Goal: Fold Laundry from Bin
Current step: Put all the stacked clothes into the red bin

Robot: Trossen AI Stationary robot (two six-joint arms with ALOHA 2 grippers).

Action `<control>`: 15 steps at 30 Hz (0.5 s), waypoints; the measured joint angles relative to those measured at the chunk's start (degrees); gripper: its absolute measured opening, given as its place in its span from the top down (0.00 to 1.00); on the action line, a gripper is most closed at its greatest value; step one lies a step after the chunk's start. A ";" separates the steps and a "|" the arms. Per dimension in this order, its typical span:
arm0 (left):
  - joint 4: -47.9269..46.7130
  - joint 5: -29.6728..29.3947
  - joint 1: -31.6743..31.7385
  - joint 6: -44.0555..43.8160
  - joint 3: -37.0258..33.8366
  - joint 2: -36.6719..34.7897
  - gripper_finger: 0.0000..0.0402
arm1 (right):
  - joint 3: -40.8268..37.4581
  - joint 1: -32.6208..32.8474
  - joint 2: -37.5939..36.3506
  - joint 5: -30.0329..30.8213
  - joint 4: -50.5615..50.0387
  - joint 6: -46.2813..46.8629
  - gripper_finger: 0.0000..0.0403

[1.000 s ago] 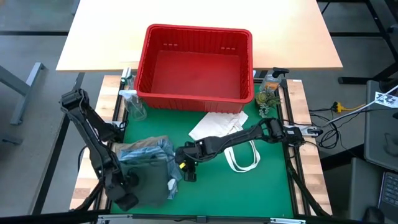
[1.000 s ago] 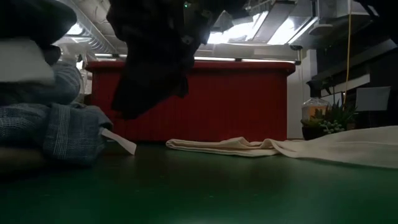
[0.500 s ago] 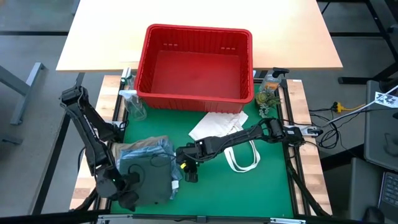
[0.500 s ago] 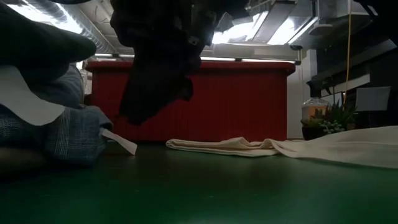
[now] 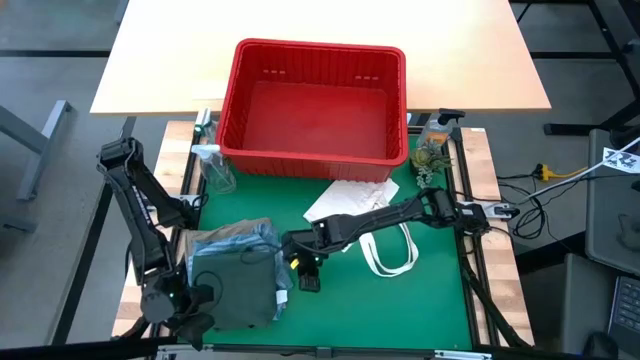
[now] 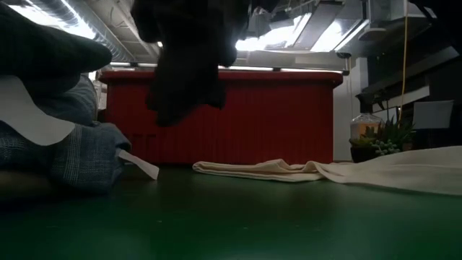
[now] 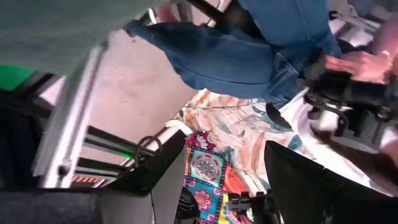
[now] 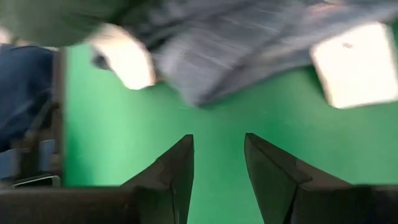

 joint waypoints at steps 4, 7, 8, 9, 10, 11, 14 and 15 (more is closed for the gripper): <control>-3.87 0.90 -0.56 -4.05 0.01 0.28 0.48 | 0.00 -0.35 0.02 2.61 -1.82 -0.02 0.65; -9.03 1.03 -0.67 -7.87 0.15 0.28 0.48 | 0.00 -0.23 0.03 2.63 -2.09 -0.01 0.65; -10.84 0.42 -0.62 -7.95 0.17 0.28 0.48 | 0.00 -0.22 0.04 2.63 -2.10 -0.03 0.65; -12.61 -0.48 -0.44 -7.65 0.17 0.28 0.48 | 0.00 -0.15 0.04 2.63 -2.10 -0.06 0.65; -14.63 -1.53 -0.18 -7.48 0.17 0.28 0.48 | 0.00 -0.13 0.04 2.60 -2.10 -0.25 0.65; -16.72 -2.46 0.17 -7.49 0.16 0.28 0.48 | 0.00 -0.11 0.04 2.60 -2.14 -0.62 0.65; -20.31 -1.63 1.08 -7.52 0.11 0.28 0.48 | 0.00 -0.17 0.09 2.63 -2.57 -1.47 0.65; -21.46 0.40 1.23 -7.83 0.10 0.25 0.48 | 0.00 -0.17 0.09 2.63 -2.78 -1.49 0.65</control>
